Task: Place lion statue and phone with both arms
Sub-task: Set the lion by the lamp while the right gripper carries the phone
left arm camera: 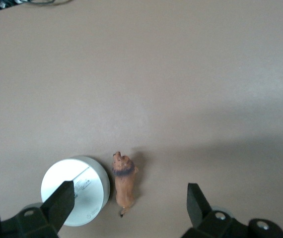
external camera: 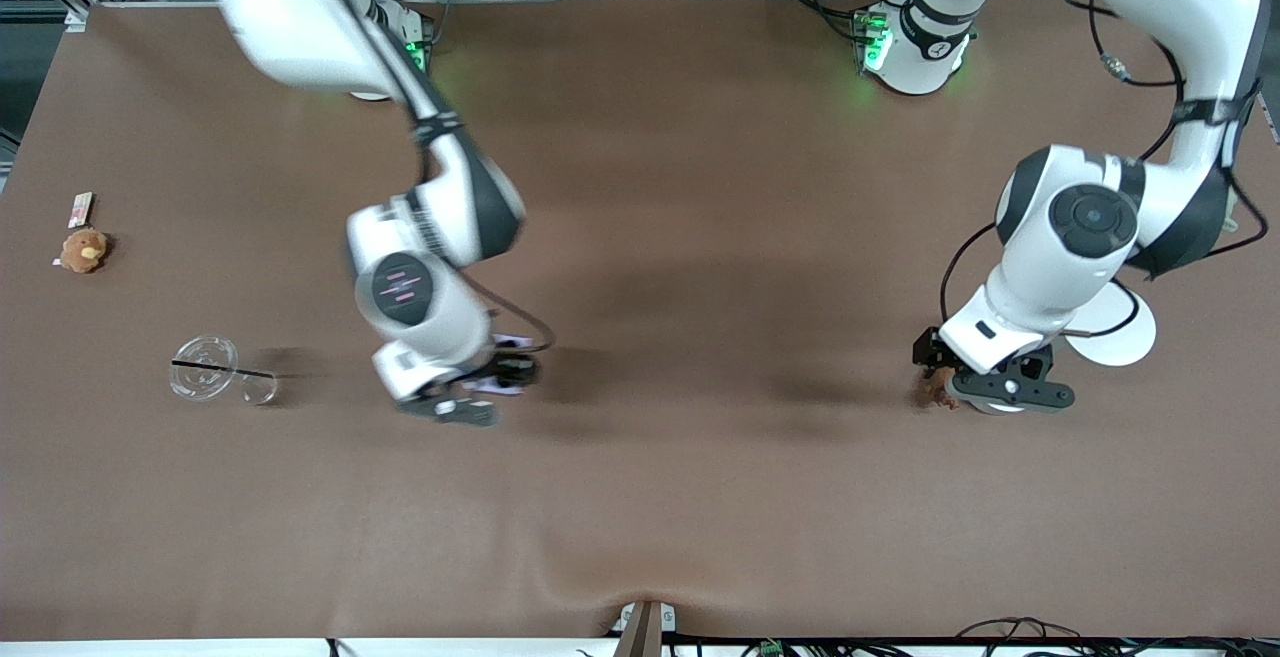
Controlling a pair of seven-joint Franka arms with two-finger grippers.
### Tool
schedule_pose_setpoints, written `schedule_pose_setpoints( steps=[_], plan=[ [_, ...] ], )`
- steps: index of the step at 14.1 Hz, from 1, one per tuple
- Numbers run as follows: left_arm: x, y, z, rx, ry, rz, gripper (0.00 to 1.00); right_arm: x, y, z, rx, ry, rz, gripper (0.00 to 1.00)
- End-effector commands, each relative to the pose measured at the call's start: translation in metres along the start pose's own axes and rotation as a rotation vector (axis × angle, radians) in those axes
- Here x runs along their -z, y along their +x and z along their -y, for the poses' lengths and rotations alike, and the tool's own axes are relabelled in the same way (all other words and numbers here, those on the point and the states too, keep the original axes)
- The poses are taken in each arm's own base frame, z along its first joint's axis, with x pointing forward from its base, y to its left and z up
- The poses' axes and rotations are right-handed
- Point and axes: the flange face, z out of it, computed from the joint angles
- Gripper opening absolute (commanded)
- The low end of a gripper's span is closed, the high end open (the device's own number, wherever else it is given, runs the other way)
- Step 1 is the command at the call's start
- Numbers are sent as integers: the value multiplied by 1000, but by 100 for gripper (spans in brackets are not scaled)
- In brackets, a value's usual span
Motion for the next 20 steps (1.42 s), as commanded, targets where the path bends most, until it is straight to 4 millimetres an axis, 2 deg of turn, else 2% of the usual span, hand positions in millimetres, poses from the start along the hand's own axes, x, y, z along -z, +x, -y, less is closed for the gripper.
schedule_pose_setpoints(
  steps=[1, 3, 5, 6, 8, 10, 11, 12, 15, 17, 18, 19, 20],
  plan=[
    [60, 5, -1, 48, -19, 17, 100, 2, 30, -82, 89, 16, 48, 50],
    [103, 11, 6, 89, -41, 28, 100, -6, 59, -152, 208, 28, 48, 49],
    [140, 17, 17, 115, -54, 57, 100, -16, 69, -183, 264, 32, 58, 49],
    [157, 19, 23, 116, -51, 59, 100, -19, 71, -191, 287, 30, 63, 49],
    [182, 18, 34, 131, -43, 87, 100, -43, 76, -212, 317, 12, 93, 48],
    [205, 15, 39, 141, -43, 114, 100, -56, 76, -218, 333, -36, 110, 47],
    [225, 8, 39, 151, -41, 105, 100, -67, 75, -221, 332, -47, 128, 47],
    [241, 2, 45, 169, -42, 89, 100, -77, 76, -234, 312, -47, 145, 47],
    [268, -24, 65, 214, -85, 133, 100, -101, 79, -262, 282, -35, 164, 49],
    [282, -43, 78, 187, -100, 158, 100, -114, 84, -264, 288, -33, 136, 49],
    [286, -53, 81, 191, -96, 161, 100, -116, 85, -270, 298, -30, 137, 54],
    [288, -63, 84, 198, -104, 166, 100, -116, 85, -271, 306, -27, 138, 85],
    [289, -70, 85, 204, -110, 171, 100, -116, 85, -271, 310, -27, 138, 100]
  ],
)
